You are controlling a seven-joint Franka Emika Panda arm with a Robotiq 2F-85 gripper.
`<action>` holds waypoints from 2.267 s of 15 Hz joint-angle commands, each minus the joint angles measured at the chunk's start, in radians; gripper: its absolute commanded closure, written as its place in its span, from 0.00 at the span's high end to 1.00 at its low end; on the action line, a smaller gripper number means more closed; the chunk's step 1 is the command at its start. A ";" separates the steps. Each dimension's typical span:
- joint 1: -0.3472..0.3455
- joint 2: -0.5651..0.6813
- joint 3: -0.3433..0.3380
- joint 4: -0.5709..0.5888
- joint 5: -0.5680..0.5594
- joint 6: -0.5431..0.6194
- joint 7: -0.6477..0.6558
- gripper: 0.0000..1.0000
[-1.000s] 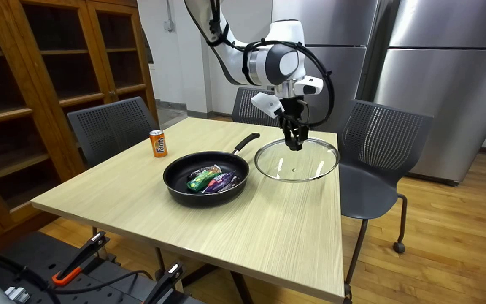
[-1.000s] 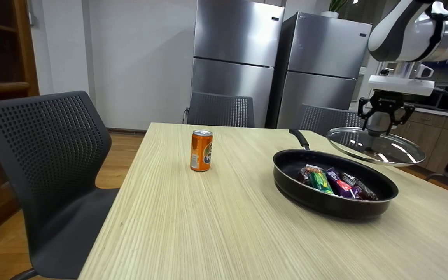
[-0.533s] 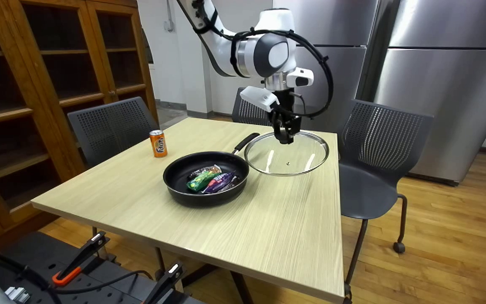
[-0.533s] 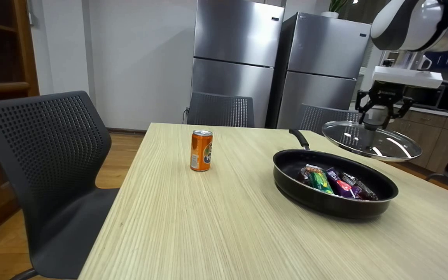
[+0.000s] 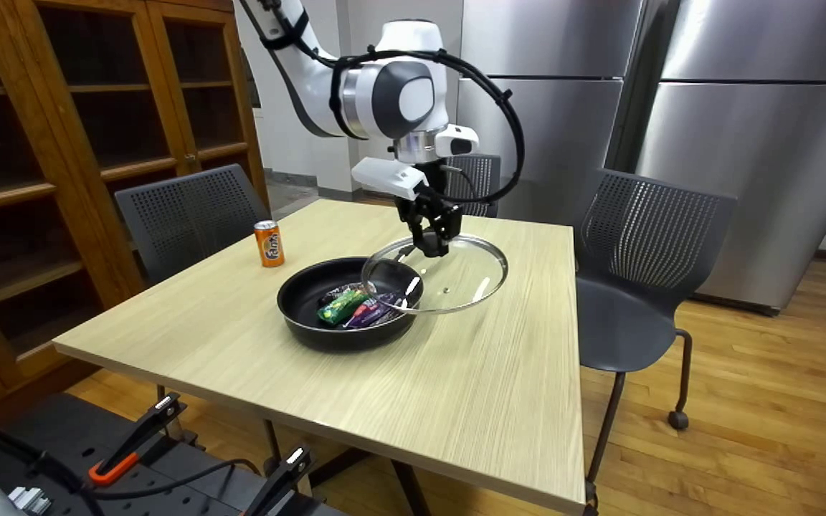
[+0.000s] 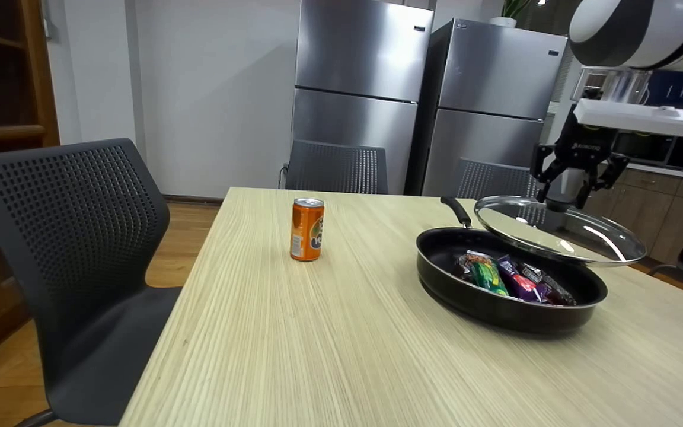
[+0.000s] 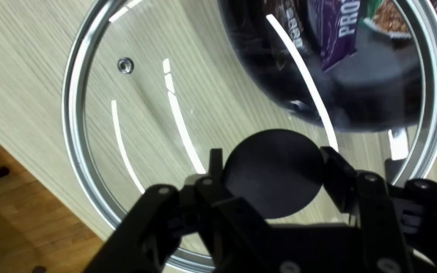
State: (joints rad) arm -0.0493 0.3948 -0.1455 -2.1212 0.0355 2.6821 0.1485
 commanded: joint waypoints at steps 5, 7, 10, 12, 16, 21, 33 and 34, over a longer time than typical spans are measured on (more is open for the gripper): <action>0.093 -0.163 0.043 -0.210 -0.119 0.035 -0.008 0.39; 0.113 -0.165 0.060 -0.214 -0.123 0.033 0.001 0.39; 0.130 -0.165 0.094 -0.212 -0.104 0.036 -0.003 0.39; 0.126 -0.155 0.123 -0.204 -0.076 0.039 -0.018 0.39; 0.124 -0.137 0.164 -0.212 -0.047 0.069 -0.034 0.39; 0.130 -0.142 0.164 -0.238 -0.058 0.138 -0.017 0.39; 0.081 -0.111 0.155 -0.211 -0.015 0.127 -0.037 0.39; 0.079 -0.111 0.153 -0.214 -0.013 0.129 -0.037 0.39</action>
State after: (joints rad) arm 0.0474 0.3049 0.0011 -2.3429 -0.0046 2.8209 0.1398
